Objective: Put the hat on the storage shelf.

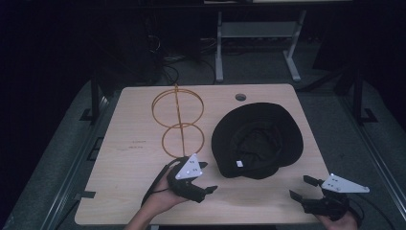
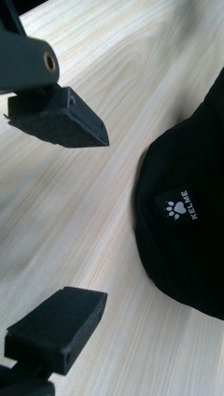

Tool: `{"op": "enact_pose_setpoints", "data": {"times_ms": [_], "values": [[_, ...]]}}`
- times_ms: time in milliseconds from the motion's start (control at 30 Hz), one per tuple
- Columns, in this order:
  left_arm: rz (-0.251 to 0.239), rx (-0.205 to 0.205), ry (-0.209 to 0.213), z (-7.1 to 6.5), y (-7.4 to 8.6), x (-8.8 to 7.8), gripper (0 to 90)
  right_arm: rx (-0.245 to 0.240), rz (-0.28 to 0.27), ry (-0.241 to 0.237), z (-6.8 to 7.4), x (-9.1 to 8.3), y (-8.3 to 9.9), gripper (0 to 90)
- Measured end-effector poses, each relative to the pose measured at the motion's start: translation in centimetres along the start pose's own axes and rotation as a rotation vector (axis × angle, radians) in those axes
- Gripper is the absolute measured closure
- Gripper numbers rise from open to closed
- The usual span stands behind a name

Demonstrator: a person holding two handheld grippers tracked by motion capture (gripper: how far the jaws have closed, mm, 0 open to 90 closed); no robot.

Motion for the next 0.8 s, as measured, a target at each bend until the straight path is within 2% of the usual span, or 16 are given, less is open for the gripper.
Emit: {"op": "enact_pose_setpoints", "data": {"times_ms": [267,433,633,800], "values": [[0.012,0.028,0.032,-0.4,-1.2,1.5,22.5,-0.005,0.009,-0.010,0.2,0.1,0.0,20.1],[0.036,0.067,0.054,-0.9,-1.9,2.7,24.2,-0.010,0.012,-0.016,0.3,0.2,0.0,20.1],[0.049,0.076,0.071,-1.0,-2.4,3.9,26.1,-0.007,0.007,-0.017,0.4,0.2,0.0,20.1],[0.077,0.094,0.092,-0.9,-2.9,4.9,33.2,-0.008,0.010,-0.020,0.5,0.3,0.0,20.1]]}}
Point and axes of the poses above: each handheld gripper's, and its own axes: x roughly forward along the jaws, y roughly out of its underside, z roughly to its left, the point moved 2 cm from there along x, roughly forward along the jaws, and after that the axes turned 11 degrees about -z, right-handed, at the moved point
